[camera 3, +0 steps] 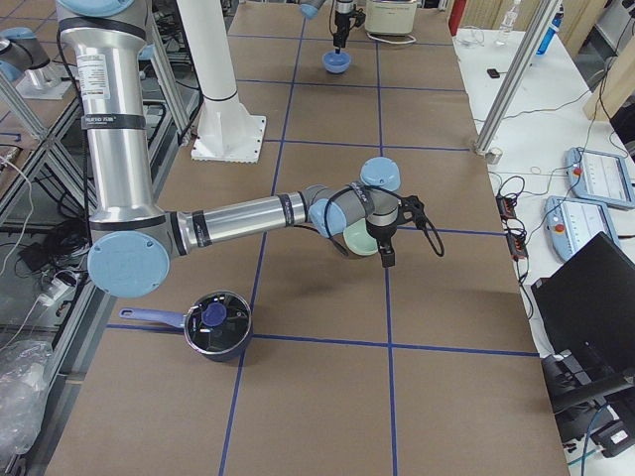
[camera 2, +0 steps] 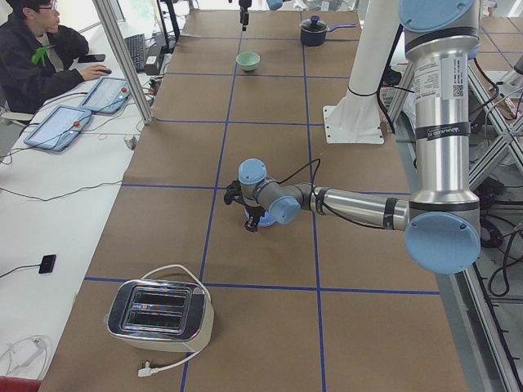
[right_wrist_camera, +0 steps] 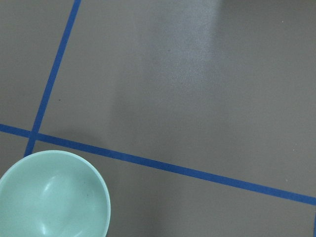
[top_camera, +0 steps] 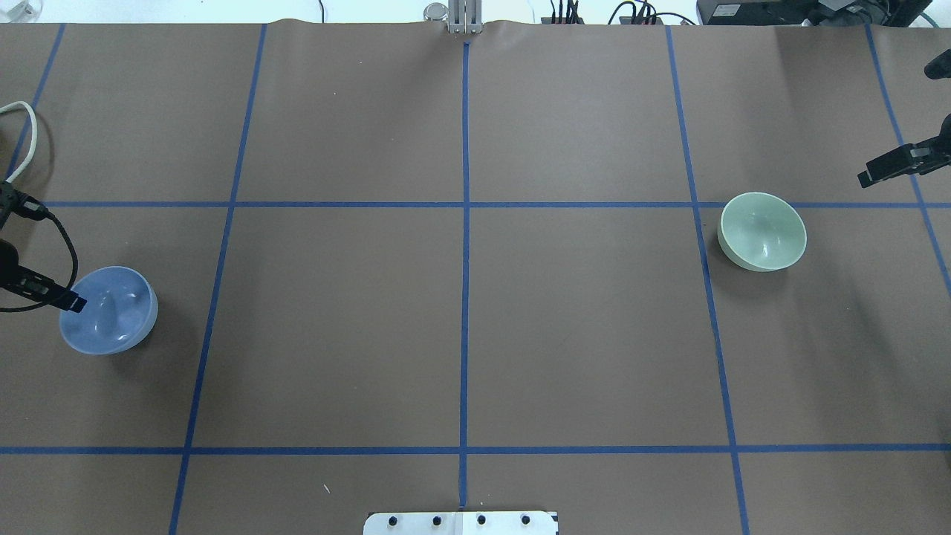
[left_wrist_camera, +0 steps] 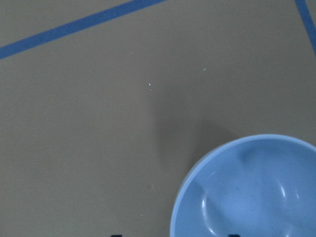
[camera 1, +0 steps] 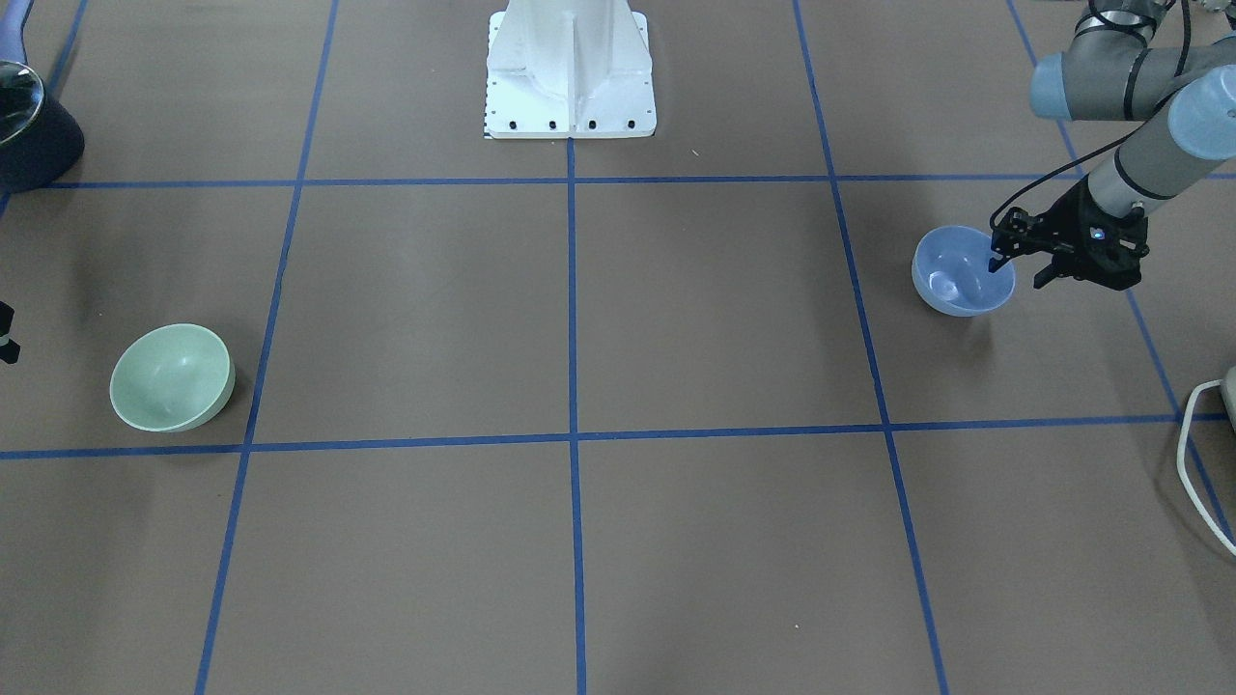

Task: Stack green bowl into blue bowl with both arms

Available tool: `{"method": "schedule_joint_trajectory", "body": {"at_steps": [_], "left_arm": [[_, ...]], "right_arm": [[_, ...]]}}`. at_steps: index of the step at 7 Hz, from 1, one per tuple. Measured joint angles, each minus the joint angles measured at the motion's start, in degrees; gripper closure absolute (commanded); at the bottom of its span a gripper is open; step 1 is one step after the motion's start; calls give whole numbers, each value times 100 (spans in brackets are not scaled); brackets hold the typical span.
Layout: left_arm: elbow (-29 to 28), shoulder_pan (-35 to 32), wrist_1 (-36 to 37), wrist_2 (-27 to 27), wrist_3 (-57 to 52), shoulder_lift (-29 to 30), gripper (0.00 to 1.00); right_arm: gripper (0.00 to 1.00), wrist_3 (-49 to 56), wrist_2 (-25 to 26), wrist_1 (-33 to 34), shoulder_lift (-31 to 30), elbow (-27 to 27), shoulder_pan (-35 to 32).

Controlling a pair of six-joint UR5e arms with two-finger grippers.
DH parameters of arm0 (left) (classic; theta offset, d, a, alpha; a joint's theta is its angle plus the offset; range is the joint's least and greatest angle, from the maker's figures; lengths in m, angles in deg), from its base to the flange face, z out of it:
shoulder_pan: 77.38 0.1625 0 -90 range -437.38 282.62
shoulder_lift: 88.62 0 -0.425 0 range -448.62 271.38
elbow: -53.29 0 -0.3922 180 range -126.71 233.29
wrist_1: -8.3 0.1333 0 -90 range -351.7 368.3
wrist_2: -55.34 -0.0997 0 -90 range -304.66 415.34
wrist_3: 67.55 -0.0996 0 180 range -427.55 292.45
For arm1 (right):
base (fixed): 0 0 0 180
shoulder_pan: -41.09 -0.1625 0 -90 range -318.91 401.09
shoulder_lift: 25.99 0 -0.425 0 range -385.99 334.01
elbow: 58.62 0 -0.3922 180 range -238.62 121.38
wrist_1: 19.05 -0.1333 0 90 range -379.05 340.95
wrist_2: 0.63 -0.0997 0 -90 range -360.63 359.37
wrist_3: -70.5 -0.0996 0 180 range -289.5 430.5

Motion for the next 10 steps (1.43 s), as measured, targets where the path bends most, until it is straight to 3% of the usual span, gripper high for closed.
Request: {"method": "schedule_joint_trajectory", "body": {"at_steps": [1, 2, 3, 6, 8, 10], "left_arm": [[-22, 18, -11, 4, -1, 9, 63], [-39, 24, -15, 6, 1, 28, 86], [-53, 25, -16, 8, 5, 45, 100], [-55, 26, -26, 35, 40, 69, 100], [84, -14, 2, 468, 112, 136, 100], [274, -72, 72, 776, 1034, 499, 100]], "right_arm": [[0, 0, 0, 0, 0, -6, 3], [0, 0, -1, 0, 0, -12, 3], [0, 2, -3, 0, 0, -15, 2], [0, 4, 0, 0, 0, -18, 3], [0, 6, -5, -6, 0, -18, 6], [0, 3, -8, -11, 5, -8, 6]]}}
